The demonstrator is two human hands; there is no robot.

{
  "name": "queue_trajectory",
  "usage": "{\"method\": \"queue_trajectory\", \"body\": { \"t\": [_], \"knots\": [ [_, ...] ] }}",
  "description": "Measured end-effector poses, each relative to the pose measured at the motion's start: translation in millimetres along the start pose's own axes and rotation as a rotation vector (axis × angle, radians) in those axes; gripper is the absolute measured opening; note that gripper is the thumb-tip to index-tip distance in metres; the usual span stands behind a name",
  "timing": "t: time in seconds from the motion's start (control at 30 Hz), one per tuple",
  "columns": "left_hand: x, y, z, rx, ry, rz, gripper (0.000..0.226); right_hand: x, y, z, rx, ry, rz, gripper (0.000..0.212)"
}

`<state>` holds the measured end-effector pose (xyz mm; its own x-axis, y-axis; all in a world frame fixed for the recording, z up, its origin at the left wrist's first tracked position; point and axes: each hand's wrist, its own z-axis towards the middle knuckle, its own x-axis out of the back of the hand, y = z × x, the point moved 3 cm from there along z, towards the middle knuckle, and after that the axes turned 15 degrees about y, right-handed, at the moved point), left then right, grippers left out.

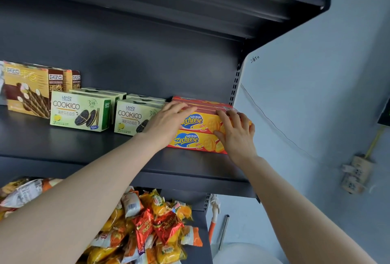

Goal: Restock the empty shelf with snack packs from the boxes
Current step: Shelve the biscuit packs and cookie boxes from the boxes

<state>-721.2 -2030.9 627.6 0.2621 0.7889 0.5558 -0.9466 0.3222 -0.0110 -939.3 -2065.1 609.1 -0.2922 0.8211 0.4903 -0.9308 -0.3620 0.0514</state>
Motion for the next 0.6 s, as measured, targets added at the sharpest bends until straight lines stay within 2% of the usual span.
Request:
{"method": "queue_trajectory", "body": {
  "t": [0.17,0.23,0.3,0.37,0.47,0.6],
  "knots": [
    [1.3,14.2,-11.6,-0.029,0.007,0.146,0.089,9.5,-7.1,-1.7,-0.022,0.063,-0.049,0.060],
    [0.4,19.4,-16.5,0.010,-0.014,0.098,0.101,12.1,-5.8,-3.6,-0.154,0.094,0.049,0.074],
    [0.7,24.7,-15.8,0.141,-0.002,-0.019,0.107,8.7,-0.9,-4.0,-0.353,0.075,0.238,0.083],
    [1.5,29.4,-12.6,0.255,0.069,-0.069,0.101,6.8,2.3,-2.6,-0.475,0.069,0.341,0.084],
    [1.3,27.5,-9.9,0.385,0.147,-0.122,0.087,9.7,7.4,-0.9,-0.550,0.049,0.371,0.085],
    [0.8,22.4,-9.1,0.386,0.098,-0.157,0.078,12.3,15.0,0.2,-0.536,-0.018,0.375,0.079]
  ]
}}
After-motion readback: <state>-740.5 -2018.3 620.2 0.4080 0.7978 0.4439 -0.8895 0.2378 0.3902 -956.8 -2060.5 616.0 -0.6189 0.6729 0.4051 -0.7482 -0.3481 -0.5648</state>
